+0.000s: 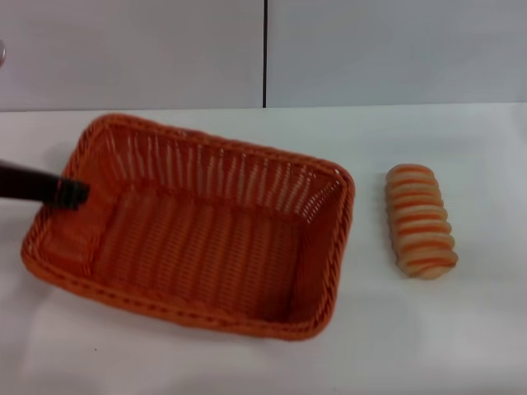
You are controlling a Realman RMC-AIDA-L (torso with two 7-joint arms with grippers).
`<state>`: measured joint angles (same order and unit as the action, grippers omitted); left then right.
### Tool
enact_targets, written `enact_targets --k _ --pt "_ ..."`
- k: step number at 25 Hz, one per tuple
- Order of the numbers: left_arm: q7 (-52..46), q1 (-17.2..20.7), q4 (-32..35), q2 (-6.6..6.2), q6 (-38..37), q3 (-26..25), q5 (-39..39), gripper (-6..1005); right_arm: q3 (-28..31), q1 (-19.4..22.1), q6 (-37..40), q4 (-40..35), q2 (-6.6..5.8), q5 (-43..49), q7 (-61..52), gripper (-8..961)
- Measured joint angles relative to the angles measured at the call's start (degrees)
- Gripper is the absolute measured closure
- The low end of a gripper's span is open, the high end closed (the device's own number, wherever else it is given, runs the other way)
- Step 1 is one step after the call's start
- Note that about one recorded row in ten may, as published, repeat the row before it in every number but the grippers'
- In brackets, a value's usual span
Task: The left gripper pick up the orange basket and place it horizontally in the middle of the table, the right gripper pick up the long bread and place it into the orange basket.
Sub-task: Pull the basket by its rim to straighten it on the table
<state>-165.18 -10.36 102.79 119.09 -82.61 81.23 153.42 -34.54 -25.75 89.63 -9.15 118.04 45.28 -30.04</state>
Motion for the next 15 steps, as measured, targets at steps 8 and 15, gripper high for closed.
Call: enact_targets --k 8,15 --pt "-0.01 4.58 0.52 -0.04 2.04 1.34 -3.80 824 -2.04 0.36 0.87 -0.25 0.34 0.00 -0.11 334" --pt "0.08 3.01 -0.15 -0.43 1.06 1.02 -5.22 821 -2.09 0.35 0.87 -0.25 0.35 -0.02 -0.11 336"
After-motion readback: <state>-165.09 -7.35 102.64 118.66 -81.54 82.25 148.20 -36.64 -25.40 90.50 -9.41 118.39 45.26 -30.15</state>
